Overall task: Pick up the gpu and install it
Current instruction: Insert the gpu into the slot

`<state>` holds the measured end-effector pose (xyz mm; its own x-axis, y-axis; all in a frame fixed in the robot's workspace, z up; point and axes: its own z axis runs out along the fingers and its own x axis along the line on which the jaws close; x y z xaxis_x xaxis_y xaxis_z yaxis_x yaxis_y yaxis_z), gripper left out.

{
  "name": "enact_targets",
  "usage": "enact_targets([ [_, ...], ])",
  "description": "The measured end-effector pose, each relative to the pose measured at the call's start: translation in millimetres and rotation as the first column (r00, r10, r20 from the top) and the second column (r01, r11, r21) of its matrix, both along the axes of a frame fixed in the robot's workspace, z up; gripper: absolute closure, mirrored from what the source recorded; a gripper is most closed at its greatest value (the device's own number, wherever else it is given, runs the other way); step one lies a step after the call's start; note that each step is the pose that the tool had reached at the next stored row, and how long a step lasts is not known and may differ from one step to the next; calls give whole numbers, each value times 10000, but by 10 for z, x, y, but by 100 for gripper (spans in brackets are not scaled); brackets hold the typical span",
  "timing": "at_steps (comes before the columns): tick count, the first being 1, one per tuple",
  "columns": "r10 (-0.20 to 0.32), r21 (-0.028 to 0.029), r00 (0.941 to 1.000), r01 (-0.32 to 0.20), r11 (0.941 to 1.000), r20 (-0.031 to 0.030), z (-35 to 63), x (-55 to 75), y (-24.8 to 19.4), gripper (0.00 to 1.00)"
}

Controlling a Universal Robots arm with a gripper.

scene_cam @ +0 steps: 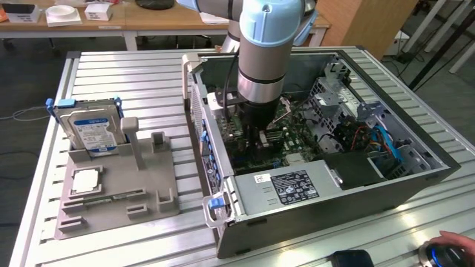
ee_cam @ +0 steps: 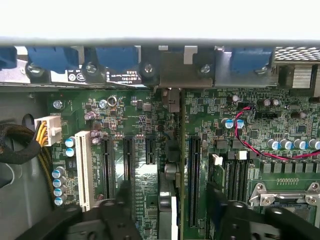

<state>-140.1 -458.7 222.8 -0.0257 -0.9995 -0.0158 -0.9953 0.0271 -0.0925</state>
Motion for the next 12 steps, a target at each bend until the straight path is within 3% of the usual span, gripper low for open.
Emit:
enact_targets([
  [3, -1, 0, 10000, 1, 10000, 0, 0, 0, 0, 21],
  [5, 0, 0, 10000, 0, 10000, 0, 0, 0, 0, 21],
  [6, 0, 0, 10000, 0, 10000, 0, 0, 0, 0, 14],
  [10, 1, -7, 10000, -1, 10000, -1, 46, 0, 0, 14],
  [12, 0, -41, 10000, 0, 10000, -1, 108, 0, 0, 14],
])
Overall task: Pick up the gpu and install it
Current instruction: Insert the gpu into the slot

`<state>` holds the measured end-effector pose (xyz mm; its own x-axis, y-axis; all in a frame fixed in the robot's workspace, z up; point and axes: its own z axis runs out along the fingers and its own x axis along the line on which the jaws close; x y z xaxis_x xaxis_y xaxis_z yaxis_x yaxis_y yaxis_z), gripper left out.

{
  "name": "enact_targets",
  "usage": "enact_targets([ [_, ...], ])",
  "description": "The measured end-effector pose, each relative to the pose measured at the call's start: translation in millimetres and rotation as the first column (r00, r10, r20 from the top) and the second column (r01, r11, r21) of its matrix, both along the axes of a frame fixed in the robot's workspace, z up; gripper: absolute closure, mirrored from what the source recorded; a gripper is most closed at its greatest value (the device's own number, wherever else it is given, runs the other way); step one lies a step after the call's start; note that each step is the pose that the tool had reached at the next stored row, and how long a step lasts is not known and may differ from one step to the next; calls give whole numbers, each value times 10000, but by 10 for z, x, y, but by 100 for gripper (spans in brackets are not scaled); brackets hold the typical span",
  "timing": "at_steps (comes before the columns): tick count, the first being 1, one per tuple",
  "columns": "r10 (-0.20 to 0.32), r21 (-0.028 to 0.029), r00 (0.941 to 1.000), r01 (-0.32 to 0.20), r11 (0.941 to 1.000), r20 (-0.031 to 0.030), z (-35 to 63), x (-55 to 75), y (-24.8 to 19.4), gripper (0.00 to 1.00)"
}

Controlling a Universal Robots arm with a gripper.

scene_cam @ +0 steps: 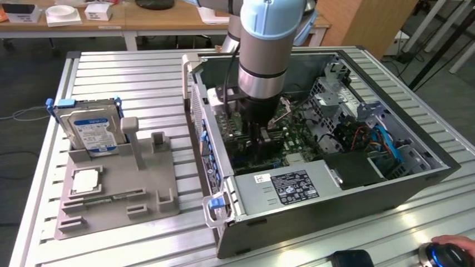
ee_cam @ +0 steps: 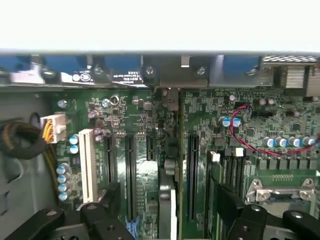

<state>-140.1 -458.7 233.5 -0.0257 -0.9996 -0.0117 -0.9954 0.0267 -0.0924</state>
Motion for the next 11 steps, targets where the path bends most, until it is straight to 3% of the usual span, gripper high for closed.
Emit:
enact_targets([
  [7, -2, -176, 10000, 2, 9998, -5, 174, 0, 16, 14],
  [11, 0, -186, 10000, 0, 9998, -5, 175, 1, 21, 14],
])
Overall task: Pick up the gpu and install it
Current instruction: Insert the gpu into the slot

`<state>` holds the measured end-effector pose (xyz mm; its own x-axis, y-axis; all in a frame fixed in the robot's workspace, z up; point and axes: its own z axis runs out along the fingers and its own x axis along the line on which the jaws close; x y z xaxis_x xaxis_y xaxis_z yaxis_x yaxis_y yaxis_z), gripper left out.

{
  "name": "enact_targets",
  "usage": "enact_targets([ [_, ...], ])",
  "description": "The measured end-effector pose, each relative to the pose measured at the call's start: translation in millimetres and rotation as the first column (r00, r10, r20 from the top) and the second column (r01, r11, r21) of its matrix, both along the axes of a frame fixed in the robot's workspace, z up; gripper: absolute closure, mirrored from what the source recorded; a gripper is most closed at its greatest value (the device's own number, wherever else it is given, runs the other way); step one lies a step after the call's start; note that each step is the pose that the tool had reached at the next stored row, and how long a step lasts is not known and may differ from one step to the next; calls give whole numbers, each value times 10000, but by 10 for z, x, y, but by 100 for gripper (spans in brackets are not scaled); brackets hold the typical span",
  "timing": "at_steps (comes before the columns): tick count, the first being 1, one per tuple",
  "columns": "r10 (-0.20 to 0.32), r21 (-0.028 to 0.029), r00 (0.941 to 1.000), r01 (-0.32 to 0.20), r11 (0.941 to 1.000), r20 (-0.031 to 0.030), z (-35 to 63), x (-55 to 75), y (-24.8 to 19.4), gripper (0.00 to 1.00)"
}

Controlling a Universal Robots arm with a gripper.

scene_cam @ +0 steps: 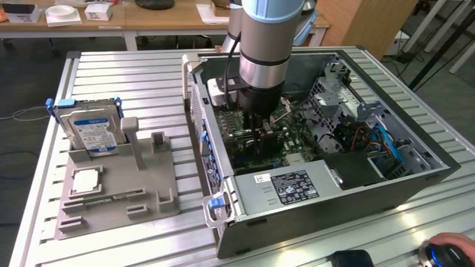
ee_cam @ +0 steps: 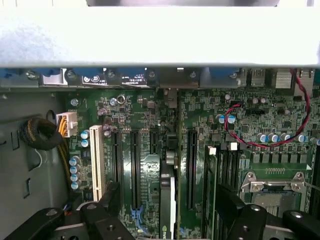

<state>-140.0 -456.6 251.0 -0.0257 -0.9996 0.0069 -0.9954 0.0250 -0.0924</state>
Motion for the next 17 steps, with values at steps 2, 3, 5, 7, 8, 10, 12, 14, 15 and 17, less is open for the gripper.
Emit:
enact_targets([
  [2, 1, -1, 10000, -1, 10000, -1, 1, 0, 0, 14],
  [3, 0, -1, 10000, 0, 10000, -1, 1, 0, 0, 14],
  [5, 0, -1, 10000, 0, 10000, -1, 1, 0, 0, 16],
  [7, 0, -1, 10000, 0, 10000, 0, 0, 0, 0, 22],
  [8, 0, -1, 10000, 0, 10000, 0, 1, 0, 0, 28],
  [10, 0, -1, 10000, 0, 10000, 0, 0, 0, 0, 34],
  [12, 0, 0, 10000, 0, 10000, 0, 0, 0, 0, 40],
  [14, 0, -1, 10000, 0, 10000, -1, 1, 0, 0, 40],
  [15, -1, -4, 10000, 1, 10000, -3, 19, 0, 0, 40],
  [17, -1, -6, 10000, 1, 10000, -7, 69, 0, 0, 40],
])
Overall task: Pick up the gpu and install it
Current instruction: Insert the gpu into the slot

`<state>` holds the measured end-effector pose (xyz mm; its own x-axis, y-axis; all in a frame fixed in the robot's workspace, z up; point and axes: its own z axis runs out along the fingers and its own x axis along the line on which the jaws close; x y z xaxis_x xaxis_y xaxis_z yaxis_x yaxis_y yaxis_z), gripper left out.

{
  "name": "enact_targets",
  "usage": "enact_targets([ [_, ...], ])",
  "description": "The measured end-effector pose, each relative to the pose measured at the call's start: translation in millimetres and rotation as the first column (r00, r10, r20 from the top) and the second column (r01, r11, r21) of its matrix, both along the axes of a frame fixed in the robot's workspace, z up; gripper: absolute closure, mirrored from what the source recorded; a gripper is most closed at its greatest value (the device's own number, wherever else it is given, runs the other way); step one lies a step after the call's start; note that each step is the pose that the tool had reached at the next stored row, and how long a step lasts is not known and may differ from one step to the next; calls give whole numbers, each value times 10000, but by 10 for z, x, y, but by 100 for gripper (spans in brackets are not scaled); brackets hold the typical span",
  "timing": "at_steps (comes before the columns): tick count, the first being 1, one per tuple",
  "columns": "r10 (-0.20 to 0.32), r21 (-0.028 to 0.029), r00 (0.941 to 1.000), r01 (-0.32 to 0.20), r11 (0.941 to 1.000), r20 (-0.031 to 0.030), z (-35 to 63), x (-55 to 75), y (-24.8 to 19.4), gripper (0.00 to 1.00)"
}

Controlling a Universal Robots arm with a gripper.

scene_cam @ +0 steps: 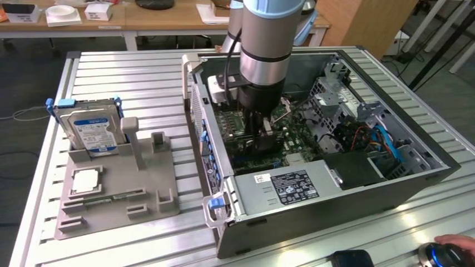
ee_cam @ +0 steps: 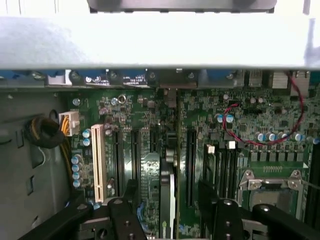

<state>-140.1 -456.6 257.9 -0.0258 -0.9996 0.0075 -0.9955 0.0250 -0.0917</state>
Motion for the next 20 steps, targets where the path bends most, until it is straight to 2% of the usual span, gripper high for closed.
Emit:
enact_targets([
  [4, 1, -40, 10000, -2, 10000, -3, 33, 1, 3, 40],
  [7, 1, -44, 10000, -1, 10000, -5, 35, 0, 4, 40],
  [12, 0, -43, 10000, 0, 10000, -5, 35, 0, 32, 40],
  [20, 1, -44, 10000, -1, 10000, -5, 35, 0, 32, 40],
])
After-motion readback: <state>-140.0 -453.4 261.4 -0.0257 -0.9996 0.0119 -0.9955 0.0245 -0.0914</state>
